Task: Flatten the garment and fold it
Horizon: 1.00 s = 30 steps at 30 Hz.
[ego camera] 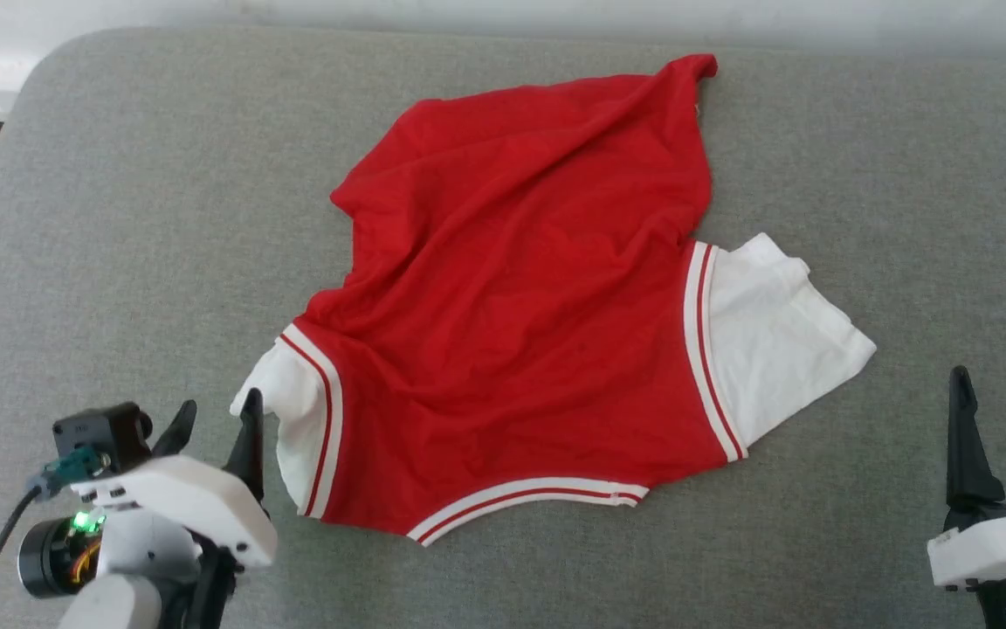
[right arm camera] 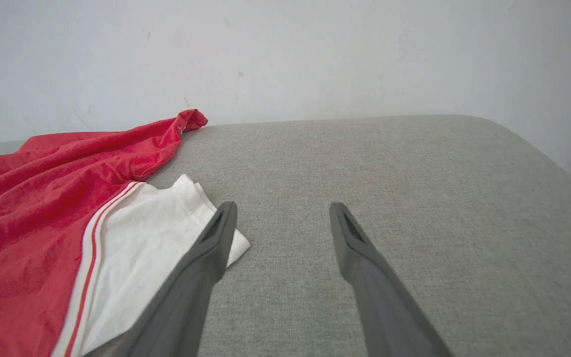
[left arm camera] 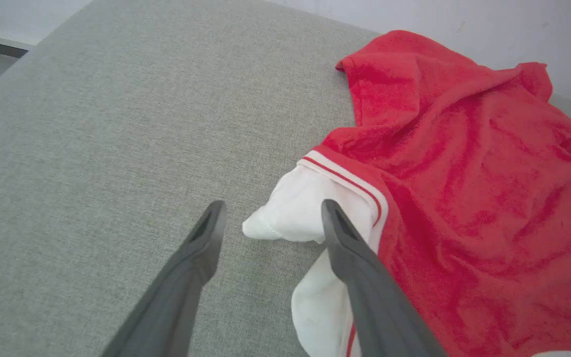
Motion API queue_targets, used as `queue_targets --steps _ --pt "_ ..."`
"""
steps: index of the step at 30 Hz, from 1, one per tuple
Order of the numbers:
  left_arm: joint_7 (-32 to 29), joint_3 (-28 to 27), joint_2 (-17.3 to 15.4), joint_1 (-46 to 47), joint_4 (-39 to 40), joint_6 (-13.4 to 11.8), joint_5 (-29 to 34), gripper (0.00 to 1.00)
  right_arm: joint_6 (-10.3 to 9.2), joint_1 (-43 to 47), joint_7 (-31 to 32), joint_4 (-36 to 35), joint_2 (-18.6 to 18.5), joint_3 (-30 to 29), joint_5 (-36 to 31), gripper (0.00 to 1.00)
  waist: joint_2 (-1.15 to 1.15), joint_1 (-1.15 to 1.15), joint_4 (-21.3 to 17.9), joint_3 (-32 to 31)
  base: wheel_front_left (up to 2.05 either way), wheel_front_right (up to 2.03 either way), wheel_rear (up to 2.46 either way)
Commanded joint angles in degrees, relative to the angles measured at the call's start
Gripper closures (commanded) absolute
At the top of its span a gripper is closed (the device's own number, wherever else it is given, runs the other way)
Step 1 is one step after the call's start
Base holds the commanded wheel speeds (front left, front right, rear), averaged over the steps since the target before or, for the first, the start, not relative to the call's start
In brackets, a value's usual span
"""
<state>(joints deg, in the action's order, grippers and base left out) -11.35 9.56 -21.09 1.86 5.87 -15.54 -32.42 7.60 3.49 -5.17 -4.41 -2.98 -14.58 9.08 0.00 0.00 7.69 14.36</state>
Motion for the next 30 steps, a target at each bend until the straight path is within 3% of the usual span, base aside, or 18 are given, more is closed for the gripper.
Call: queue_targets --steps 1,7,10,19,20,21,26,30 --pt "0.01 0.17 -0.03 2.64 -2.96 1.03 -0.33 0.0 -0.11 -1.07 0.16 -0.52 0.11 0.09 -0.46 0.0 0.0 0.0 -0.09 0.72 0.0 0.0 0.0" --pt "-0.6 0.98 0.53 7.34 -10.12 3.6 -1.9 0.0 -0.11 -1.53 1.08 -1.7 0.11 0.07 -1.25 0.0 0.0 0.0 -0.92 1.84 0.0 0.0 0.0" --pt "-4.18 2.89 0.35 9.26 -14.61 5.18 -2.72 0.0 -0.11 -1.42 1.51 -2.44 0.11 -0.22 -1.36 0.0 0.0 0.0 -1.53 2.53 0.0 0.0 0.0" --pt "-9.74 5.1 -0.36 10.54 -17.77 7.57 -4.54 0.0 -0.11 -1.57 1.45 -2.42 0.11 -0.62 -1.09 0.0 0.0 0.0 -1.8 3.2 0.0 0.0 0.0" --pt "-9.71 5.19 -0.28 10.59 -18.06 7.74 -4.66 0.35 -0.11 -1.67 1.45 -2.31 0.11 -0.56 -1.03 0.0 0.0 0.0 -1.78 3.15 0.0 0.0 0.0" --pt "-9.56 5.32 -0.22 10.64 -18.35 7.9 -4.65 1.0 -0.11 -1.77 1.42 -2.2 0.11 -0.52 -0.98 0.0 0.0 0.0 -1.75 3.04 0.0 0.0 0.0" --pt "-7.16 5.21 0.24 10.62 -18.83 8.88 -4.92 1.0 -0.11 -1.67 1.13 -1.48 0.11 -0.39 -0.84 0.0 0.0 0.0 -1.47 1.69 0.0 0.0 0.0" --pt "-1.44 2.77 0.96 10.3 -16.46 7.87 -4.86 1.0 -0.11 -1.2 0.71 -0.69 0.11 -0.09 -0.61 0.0 0.0 0.0 -1.44 0.04 0.0 0.0 0.0"
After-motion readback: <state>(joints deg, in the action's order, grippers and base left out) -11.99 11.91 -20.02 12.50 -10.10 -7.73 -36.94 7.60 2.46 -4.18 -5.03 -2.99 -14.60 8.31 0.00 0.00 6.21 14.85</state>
